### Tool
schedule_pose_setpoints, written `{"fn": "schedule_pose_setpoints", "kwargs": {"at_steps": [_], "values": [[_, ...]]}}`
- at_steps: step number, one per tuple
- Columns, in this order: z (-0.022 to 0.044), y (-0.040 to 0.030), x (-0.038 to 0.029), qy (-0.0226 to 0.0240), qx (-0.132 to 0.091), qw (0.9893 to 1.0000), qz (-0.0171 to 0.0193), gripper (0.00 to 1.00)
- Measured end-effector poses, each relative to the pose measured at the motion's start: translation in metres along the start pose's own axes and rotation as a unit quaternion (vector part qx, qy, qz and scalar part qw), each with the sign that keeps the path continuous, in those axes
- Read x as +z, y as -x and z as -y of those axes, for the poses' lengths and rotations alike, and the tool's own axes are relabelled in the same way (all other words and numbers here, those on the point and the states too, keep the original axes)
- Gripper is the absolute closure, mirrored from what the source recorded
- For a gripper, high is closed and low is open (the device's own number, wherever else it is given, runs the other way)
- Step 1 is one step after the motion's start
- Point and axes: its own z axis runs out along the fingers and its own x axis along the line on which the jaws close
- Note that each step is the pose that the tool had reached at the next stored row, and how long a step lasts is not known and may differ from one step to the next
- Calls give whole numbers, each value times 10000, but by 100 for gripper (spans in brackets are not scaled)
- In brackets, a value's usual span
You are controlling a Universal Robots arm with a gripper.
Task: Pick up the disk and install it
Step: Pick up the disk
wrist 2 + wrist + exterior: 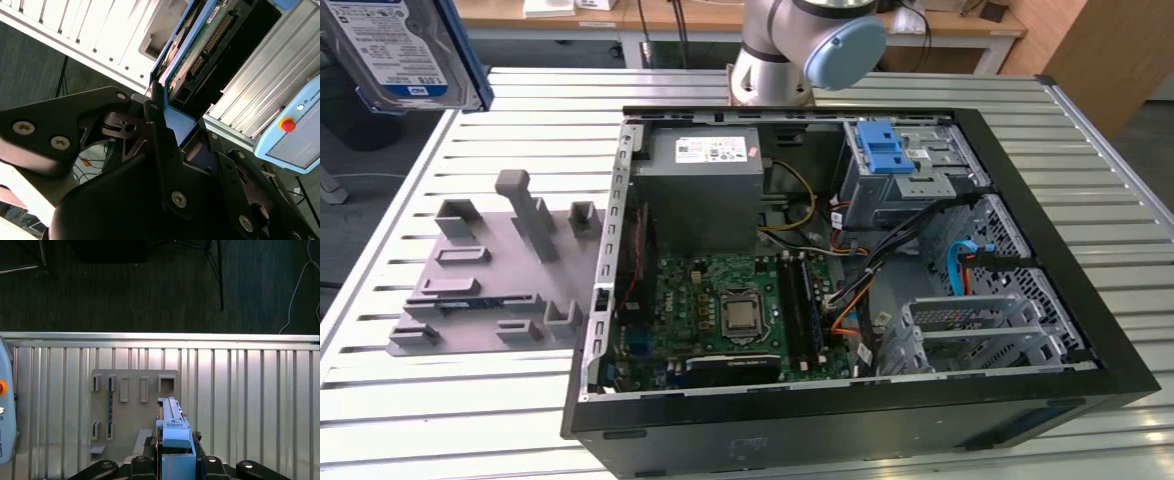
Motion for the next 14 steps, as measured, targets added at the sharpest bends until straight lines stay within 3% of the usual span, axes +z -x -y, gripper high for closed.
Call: {"fn": "schedule_pose_setpoints", "kwargs": {"at_steps": [14], "values": [[97,0,-1,0,0,10000,0,64]]}}
